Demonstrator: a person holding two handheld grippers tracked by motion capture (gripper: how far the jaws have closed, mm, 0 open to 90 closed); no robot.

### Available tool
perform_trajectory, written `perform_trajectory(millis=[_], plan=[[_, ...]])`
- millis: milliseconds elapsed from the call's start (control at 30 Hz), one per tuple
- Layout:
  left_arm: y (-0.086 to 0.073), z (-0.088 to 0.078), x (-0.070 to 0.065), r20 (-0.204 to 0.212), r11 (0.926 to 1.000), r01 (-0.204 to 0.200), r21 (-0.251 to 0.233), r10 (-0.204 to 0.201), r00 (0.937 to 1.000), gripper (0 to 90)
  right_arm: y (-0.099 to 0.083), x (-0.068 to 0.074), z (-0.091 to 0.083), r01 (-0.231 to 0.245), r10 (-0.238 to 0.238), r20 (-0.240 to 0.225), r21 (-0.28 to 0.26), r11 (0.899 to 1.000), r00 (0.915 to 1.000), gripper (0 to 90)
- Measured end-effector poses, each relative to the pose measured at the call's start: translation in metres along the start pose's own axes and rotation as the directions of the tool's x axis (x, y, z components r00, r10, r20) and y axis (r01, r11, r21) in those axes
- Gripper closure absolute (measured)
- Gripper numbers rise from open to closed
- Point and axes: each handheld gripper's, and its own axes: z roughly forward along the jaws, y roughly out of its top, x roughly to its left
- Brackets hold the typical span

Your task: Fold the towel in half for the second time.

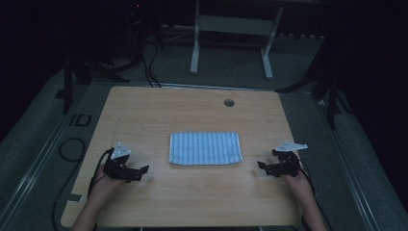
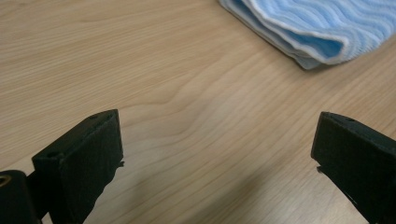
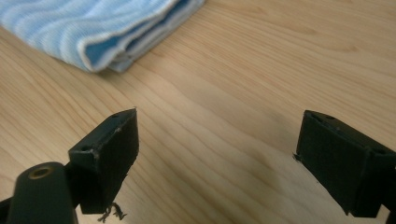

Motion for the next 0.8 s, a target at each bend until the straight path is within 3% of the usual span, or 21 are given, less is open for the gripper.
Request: perform_trajectory(millis=[100,333,533,633,800], plan=[[-0.006,-0.006,0.007,-0.022,0.9997,0.023,-0.008,-0.023,0.9995,2.2,-0.007,-0.003,-0.005,-0.018,0.018,0.014,-0.004,1.000,0.9997,12.4],[-0.024,-0.020,0.019,-0.053,0.9976,0.069,-0.005,-0.069,0.9962,2.3,-0.023,-0.014,-0.023,-0.079,0.085,0.103,-0.063,0.995,0.9911,12.3],[-0.035,-0.028,0.023,-0.069,0.9955,0.095,-0.003,-0.095,0.9931,2.3,-0.039,-0.021,-0.033,-0.132,0.141,0.146,-0.075,0.988,0.9791,12.3],[-0.039,-0.030,0.024,-0.071,0.9940,0.108,-0.016,-0.109,0.9915,2.2,-0.046,-0.024,-0.036,-0.145,0.159,0.190,-0.085,0.986,0.9688,11.7],[-0.042,-0.031,0.024,-0.084,0.9930,0.116,-0.022,-0.118,0.9895,2.2,-0.052,-0.029,-0.042,-0.181,0.205,0.219,-0.122,0.976,0.9541,11.6]])
